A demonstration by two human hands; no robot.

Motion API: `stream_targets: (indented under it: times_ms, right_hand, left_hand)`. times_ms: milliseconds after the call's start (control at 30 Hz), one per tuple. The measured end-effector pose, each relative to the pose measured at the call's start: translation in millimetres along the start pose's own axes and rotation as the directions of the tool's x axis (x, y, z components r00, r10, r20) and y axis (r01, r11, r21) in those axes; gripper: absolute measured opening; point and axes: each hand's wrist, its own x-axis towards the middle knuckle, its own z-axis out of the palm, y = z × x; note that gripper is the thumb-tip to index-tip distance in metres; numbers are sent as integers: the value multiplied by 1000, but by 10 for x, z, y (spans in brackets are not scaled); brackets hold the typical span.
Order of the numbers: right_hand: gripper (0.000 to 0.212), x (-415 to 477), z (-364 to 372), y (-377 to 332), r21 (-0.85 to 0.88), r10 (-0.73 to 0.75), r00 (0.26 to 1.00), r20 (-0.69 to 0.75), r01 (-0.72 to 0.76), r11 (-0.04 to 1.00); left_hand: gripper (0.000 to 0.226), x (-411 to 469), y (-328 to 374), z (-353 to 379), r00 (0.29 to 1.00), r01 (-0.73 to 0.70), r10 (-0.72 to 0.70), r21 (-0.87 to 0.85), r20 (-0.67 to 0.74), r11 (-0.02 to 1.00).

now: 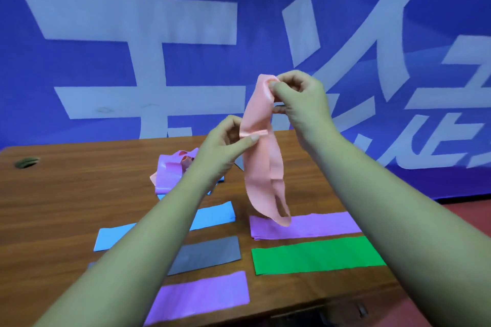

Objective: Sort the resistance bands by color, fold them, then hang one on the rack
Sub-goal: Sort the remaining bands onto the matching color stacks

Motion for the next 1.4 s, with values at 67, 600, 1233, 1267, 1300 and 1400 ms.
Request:
stream_targets:
  times_ms: [67, 600, 1233, 1267, 1300, 1400]
  right_hand:
    - [6, -37, -122, -47, -14, 27, 999, -20, -28, 1000]
    - [9, -510, -516, -13, -216, 466, 881, 87, -439, 872]
    - [12, -769, -253, -594, -255, -78, 931, 356, 177, 951]
    - [12, -775, -248, -616, -248, -84, 931, 354, 180, 952]
    - [12, -775, -244, -632, -247, -89, 931, 355, 185, 951]
    - [17, -776, -243, -650, -248, -61, 919, 391, 168, 954]
  left_hand:
    - [9, -75, 102, 58, 1000, -8, 8, 4, -1, 1000]
    - [20, -339, 727, 69, 996, -66, 71, 102, -54, 993]
    - [14, -581, 864, -125, 985, -97, 135, 298, -111, 950]
    - [12, -582, 856, -135, 983, -92, 137, 310, -124, 946]
    - [9, -584, 858, -136, 982, -88, 135, 314, -132, 945]
    - [12, -588, 871, -107, 986, -90, 124, 270, -112, 959]
